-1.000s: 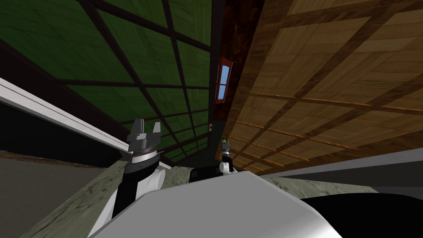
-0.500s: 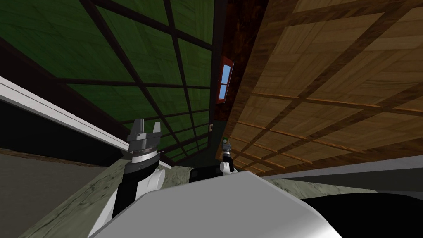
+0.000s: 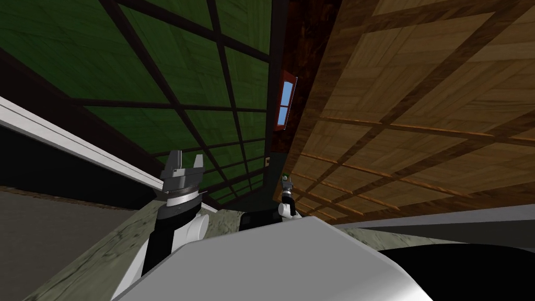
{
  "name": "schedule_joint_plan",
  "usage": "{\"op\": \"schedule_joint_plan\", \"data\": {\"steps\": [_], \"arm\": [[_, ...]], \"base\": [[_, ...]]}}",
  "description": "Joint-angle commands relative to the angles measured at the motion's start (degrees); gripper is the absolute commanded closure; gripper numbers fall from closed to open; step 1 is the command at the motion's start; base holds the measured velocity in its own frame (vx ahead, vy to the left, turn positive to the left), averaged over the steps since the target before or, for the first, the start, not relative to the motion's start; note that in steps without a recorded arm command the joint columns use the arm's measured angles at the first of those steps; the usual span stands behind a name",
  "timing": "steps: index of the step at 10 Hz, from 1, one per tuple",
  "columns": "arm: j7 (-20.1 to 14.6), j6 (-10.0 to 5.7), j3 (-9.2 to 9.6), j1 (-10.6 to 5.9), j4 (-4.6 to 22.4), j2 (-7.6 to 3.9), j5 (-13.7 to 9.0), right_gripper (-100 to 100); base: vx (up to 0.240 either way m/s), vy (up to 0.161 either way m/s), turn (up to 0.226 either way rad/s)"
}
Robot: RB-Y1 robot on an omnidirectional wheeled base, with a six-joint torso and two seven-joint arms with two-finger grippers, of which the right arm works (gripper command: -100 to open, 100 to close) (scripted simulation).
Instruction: Push the door open
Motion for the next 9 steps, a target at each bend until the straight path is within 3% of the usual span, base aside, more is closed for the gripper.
{"op": "schedule_joint_plan", "data": {"steps": [1, 9], "arm": [[0.1, -1.78, -2.86, 0.06, 0.6, -1.25, -0.7, 100], [0.1, -1.78, -3.08, 0.06, 0.6, -1.25, -0.7, 100]], "base": [[0.026, 0.000, 0.140], [0.004, -0.002, 0.008]]}}
